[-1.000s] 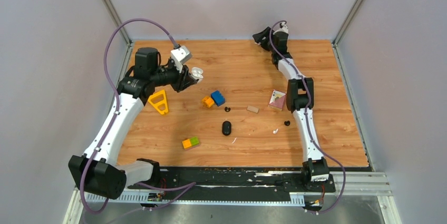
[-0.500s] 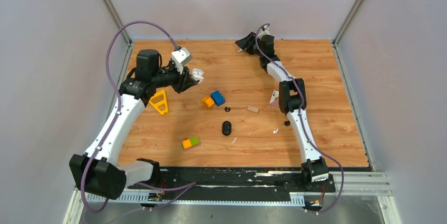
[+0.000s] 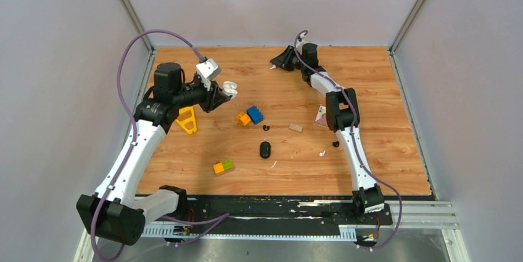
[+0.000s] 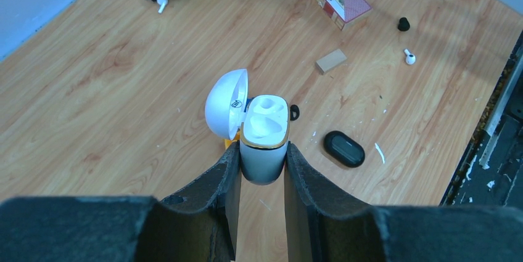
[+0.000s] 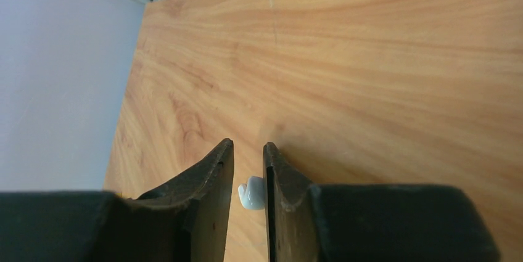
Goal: Insert the wireless bluetooth earbuds into the charging case
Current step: Move the left earbud to the center of the board.
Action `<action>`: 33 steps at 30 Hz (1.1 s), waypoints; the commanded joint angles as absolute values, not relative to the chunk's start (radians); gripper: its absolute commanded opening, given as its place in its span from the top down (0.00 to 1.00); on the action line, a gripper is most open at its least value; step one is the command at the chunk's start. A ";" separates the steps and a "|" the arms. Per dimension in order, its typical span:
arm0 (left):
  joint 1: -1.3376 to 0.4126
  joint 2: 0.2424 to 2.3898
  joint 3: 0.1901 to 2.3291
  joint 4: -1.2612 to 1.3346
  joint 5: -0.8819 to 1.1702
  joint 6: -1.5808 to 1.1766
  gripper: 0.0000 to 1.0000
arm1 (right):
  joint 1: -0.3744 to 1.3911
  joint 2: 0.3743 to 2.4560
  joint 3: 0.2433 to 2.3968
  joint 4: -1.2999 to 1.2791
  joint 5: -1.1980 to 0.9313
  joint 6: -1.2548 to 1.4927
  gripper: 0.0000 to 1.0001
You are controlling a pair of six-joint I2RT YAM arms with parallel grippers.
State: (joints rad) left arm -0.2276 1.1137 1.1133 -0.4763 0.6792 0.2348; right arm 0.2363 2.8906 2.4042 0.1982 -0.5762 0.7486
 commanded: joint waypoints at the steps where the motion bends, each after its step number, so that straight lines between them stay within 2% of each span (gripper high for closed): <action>1: -0.222 1.059 1.103 -0.434 0.706 0.202 1.00 | 0.276 2.842 2.320 0.011 -0.643 0.671 0.76; 6: -0.221 1.014 1.089 -0.426 0.706 0.179 1.00 | 0.306 2.762 2.224 -0.098 -0.665 0.544 0.78; 10: -0.218 0.983 1.096 -0.424 0.707 0.163 1.00 | 0.352 2.654 2.133 -0.269 -0.657 0.259 0.80; 13: -0.216 0.966 1.093 -0.409 0.707 0.154 1.00 | 0.373 2.577 2.034 -0.382 -0.645 0.144 0.80; 26: -0.213 0.934 1.089 -0.300 0.738 0.070 1.00 | 0.411 2.030 1.366 -0.430 -0.562 0.083 0.81; 33: -0.214 0.946 1.090 -0.226 0.746 0.017 1.00 | 0.480 1.820 1.163 -0.424 -0.530 0.004 0.76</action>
